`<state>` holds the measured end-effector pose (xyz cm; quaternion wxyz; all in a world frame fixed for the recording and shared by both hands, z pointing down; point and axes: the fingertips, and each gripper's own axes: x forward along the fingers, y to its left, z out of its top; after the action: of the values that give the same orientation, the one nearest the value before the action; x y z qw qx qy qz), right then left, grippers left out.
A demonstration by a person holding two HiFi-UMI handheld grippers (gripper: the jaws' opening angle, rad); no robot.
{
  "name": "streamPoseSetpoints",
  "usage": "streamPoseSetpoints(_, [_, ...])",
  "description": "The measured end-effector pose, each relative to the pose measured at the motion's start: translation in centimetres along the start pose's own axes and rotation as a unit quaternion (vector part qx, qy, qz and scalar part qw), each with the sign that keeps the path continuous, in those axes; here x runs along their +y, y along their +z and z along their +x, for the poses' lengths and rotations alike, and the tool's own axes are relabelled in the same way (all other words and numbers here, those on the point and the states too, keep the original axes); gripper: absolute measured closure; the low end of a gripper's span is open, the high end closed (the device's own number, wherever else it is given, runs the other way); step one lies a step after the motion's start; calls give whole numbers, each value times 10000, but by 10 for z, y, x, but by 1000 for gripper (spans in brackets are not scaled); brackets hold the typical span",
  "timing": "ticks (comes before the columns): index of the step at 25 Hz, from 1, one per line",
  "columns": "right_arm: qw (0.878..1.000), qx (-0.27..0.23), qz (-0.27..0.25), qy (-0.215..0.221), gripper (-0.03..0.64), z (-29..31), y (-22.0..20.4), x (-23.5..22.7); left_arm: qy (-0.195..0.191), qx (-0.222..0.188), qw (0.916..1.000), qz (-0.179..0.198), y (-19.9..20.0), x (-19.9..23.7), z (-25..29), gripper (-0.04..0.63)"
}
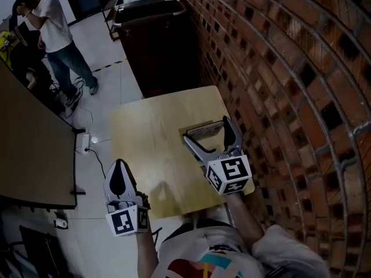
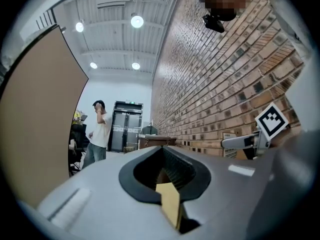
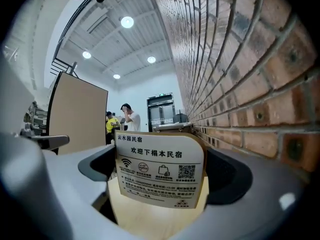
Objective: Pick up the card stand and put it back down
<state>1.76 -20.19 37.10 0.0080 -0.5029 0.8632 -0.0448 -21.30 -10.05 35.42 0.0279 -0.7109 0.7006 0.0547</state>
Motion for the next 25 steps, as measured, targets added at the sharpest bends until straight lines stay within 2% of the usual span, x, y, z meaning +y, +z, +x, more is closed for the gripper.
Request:
streamPoseSetpoints(7, [9997,-118,195,-47,86,-46,13,11,-18,-180,9998,-23,15,-9,-4,591])
streamPoseSetpoints(14, [9996,-272,122,-4,86,-51,27,15,-195,-195,9996,-30,18,-21,4,591])
streamPoseSetpoints(19, [9997,-259,41,4,86,-51,28,14,-409,14,9987,299,9,-31,7,591])
streamPoseSetpoints(25, [9996,-260,78,5,86,-53,29,16,-416,-248,9986,196,21,-32,5,591])
